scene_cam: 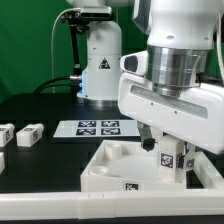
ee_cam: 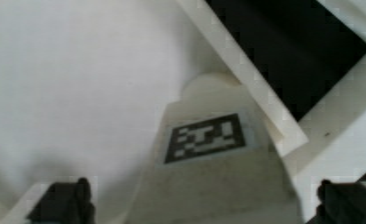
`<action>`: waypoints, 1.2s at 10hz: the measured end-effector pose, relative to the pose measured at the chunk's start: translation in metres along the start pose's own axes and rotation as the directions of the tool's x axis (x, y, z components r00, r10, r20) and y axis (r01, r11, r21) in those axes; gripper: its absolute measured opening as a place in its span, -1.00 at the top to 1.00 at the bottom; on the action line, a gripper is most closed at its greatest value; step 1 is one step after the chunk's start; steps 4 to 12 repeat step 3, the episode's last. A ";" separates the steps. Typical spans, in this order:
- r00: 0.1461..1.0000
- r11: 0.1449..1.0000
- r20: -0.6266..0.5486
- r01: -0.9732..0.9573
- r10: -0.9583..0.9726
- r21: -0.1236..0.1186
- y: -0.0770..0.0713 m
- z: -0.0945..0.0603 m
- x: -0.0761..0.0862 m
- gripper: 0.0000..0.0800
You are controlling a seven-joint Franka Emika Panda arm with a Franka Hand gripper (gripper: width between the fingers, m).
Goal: Assemble one leg
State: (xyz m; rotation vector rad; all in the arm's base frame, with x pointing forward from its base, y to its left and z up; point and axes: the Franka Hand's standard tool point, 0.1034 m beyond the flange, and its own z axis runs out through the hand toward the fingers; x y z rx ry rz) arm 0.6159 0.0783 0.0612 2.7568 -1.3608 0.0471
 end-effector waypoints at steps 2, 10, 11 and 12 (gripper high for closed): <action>1.000 1.000 0.000 0.000 0.000 0.000 0.000 0.000 0.000 -0.62; 1.000 1.000 0.000 0.000 0.000 -0.001 0.000 0.000 0.000 -0.62; 1.000 1.000 0.000 0.000 0.000 -0.001 0.000 0.000 0.000 -0.62; 1.000 1.000 0.000 0.000 0.000 -0.001 0.000 0.000 0.000 -0.62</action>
Offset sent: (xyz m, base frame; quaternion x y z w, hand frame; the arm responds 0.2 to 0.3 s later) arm 0.0000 0.0000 0.0000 0.0000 0.0000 0.0000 1.0000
